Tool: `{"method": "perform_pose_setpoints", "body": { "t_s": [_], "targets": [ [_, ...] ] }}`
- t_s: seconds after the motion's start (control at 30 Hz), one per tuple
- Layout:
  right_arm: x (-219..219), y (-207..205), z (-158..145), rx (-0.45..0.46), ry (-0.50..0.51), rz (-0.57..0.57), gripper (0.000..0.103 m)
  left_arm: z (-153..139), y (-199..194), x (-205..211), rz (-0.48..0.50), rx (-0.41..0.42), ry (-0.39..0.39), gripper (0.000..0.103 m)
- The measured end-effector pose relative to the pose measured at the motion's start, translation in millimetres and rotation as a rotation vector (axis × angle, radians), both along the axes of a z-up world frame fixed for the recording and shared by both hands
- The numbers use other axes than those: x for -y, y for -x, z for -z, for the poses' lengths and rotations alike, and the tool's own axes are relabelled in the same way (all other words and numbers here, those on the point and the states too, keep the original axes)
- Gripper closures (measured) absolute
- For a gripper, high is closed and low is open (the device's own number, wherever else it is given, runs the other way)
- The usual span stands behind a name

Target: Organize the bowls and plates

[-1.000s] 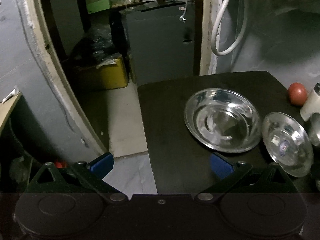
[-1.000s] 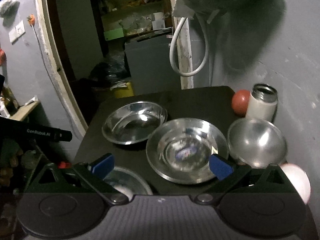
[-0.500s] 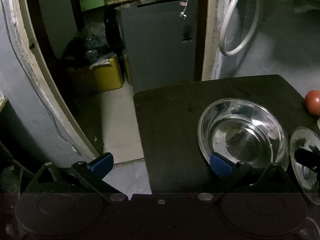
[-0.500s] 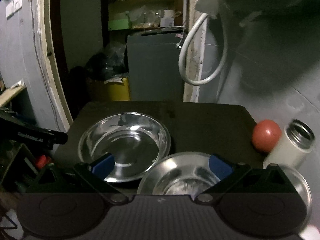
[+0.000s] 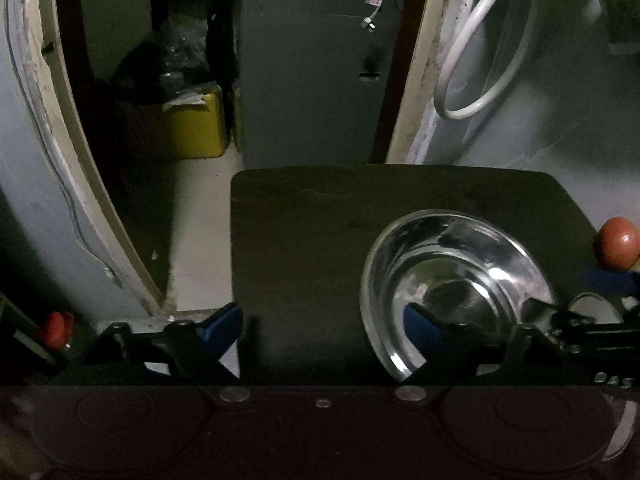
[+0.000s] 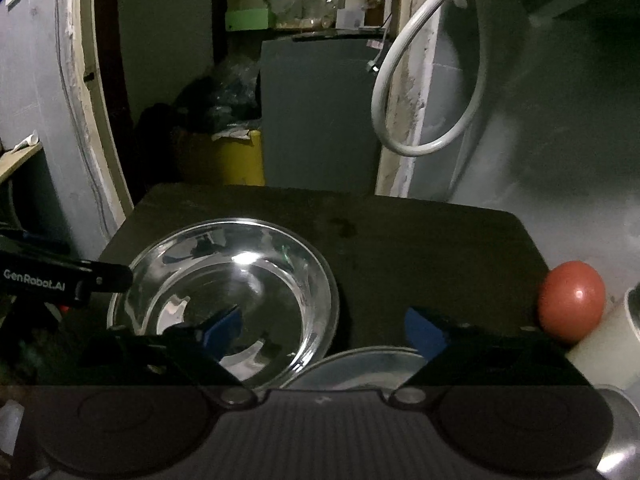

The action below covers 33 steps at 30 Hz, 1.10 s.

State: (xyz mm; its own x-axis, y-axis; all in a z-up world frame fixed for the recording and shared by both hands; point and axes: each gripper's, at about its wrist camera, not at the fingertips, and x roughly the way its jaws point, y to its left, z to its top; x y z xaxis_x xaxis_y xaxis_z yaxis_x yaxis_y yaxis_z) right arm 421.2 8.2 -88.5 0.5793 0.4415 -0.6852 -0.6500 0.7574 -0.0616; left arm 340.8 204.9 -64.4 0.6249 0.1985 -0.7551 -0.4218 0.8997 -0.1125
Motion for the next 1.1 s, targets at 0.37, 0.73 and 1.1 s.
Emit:
{"method": "perform_pose_setpoints", "body": {
  "t_s": [0.37,0.73,1.1],
  "targets": [
    [-13,-8,11,-0.049,0.025,-0.026,0.049,11,-2,-6,0.0,0.031,0.162,0.065],
    [-14,-9,11,-0.06,0.003,0.0,0.074,10,5,-10,-0.002,0.073,0.22,0.087],
    [-6,4,-10,-0.039,-0.062,0.001,0.075,-21,28,-10,0.013,0.123,0.225,0.089]
  ]
}}
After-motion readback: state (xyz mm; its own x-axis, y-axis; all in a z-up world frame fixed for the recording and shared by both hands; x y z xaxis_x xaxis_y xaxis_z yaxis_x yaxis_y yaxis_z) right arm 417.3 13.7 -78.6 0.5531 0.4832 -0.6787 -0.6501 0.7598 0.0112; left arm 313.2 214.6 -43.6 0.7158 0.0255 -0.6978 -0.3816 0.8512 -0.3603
